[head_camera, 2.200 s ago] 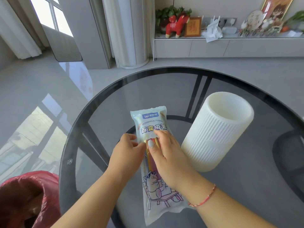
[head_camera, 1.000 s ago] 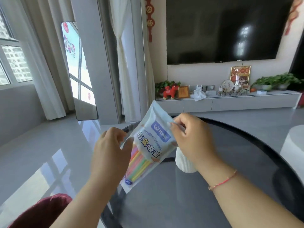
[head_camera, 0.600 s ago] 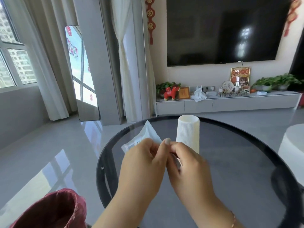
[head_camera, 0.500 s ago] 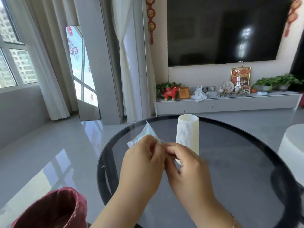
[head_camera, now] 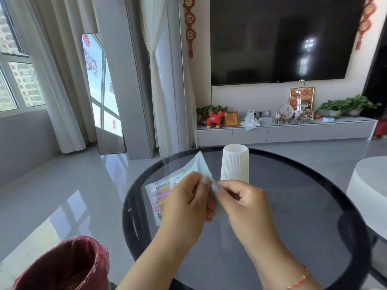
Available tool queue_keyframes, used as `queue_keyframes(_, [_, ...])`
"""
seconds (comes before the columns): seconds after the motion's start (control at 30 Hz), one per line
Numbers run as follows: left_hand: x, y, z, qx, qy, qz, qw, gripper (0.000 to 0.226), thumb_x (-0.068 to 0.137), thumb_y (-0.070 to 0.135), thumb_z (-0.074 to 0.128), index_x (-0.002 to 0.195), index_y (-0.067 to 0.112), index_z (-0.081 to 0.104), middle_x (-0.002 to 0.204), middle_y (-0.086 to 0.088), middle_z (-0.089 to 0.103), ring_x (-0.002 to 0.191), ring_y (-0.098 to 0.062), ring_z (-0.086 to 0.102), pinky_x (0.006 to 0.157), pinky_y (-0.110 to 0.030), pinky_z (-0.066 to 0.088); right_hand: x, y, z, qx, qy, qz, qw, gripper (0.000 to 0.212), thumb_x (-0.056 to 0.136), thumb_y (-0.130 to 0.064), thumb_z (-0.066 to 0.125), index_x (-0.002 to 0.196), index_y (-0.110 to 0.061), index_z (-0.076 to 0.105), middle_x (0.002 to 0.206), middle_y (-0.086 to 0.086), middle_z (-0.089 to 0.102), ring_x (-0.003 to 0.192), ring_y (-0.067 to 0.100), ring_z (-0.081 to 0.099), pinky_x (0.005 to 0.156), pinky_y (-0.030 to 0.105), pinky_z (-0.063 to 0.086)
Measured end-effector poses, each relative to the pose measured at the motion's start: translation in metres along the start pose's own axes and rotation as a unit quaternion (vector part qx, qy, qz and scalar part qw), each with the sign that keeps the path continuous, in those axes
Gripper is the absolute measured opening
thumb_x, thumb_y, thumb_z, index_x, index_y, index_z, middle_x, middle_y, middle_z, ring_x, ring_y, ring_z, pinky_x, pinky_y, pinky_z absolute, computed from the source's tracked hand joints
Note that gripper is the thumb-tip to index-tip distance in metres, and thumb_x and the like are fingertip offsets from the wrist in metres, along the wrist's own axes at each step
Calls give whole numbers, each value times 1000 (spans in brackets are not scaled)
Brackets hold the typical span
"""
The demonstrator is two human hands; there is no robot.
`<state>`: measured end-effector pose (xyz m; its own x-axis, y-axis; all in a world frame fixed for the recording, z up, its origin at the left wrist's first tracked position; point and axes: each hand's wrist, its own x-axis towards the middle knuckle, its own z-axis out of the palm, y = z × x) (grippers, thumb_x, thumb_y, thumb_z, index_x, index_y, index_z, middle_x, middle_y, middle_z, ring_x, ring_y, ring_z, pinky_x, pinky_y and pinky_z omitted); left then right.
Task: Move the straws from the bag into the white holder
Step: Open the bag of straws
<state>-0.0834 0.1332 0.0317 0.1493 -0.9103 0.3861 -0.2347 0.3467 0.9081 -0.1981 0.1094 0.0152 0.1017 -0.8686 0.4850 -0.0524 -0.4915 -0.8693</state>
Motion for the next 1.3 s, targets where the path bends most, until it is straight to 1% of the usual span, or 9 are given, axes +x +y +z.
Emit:
queue_keyframes(0.2, [-2,8,-1,-23,1,10,1000,49,79,45,61,76,-3,55,50,-2,58,46,-19,57,48,-26,51,0,-2,-4,57,27,57,996,30,72,-41,65,69,-12,70,69,19,69,72,43,62,71,53,53])
queue_keyframes(0.4, [-1,4,0,-5,21,12,1000,40,81,29,73,70,-2,51,50,-13,58,43,-20,57,47,-30,53,4,-1,-10,88,-5,92,992,30,71,-36,67,72,-6,71,72,23,71,79,47,65,80,59,53])
queue_keyframes(0.53, [1,1,-1,23,5,14,1000,31,90,25,63,73,0,56,48,-3,58,43,-19,59,48,-29,52,4,2,-10,53,-8,68,996,25,74,-32,66,72,-8,71,67,19,71,70,43,66,74,58,54])
queue_keyframes(0.73, [1,-4,-3,80,11,46,996,35,95,16,54,60,15,51,47,6,48,41,-9,47,40,-20,41,7,-3,-11,-141,82,16,987,14,76,-12,68,63,-15,65,58,-3,68,52,7,58,49,16,44])
queue_keyframes(0.87, [1,-1,-12,126,21,88,988,36,93,16,55,58,17,47,42,8,48,37,-4,41,41,-18,36,25,-4,-37,-228,177,7,957,8,72,-10,65,67,-15,66,62,-6,69,59,11,62,49,22,43])
queue_keyframes(1.03, [5,-3,-1,153,1,89,984,37,93,19,56,57,20,45,49,4,51,43,-7,40,45,-33,40,19,-1,-21,-303,104,-126,939,30,72,3,56,84,-21,67,93,-14,64,81,8,61,64,22,46])
queue_keyframes(1.13, [5,-8,4,178,-23,110,978,40,93,22,57,55,29,45,50,7,51,44,-8,40,46,-32,38,19,2,-19,-214,49,-83,972,32,77,-14,44,89,-18,74,97,-27,59,94,3,60,78,13,46])
queue_keyframes(1.23, [1,-12,6,214,-35,162,963,38,91,24,60,58,32,42,52,16,49,50,-7,40,48,-17,29,18,2,-21,-135,27,-56,989,42,87,-36,39,80,-6,68,84,-8,66,84,9,64,75,27,51])
queue_keyframes(1.3, [-1,-12,1,242,-10,224,944,15,84,38,64,77,33,52,70,21,50,68,-3,48,62,-16,36,16,2,-23,-142,22,-86,986,54,91,-49,34,79,-6,66,83,-2,65,80,11,63,72,32,51])
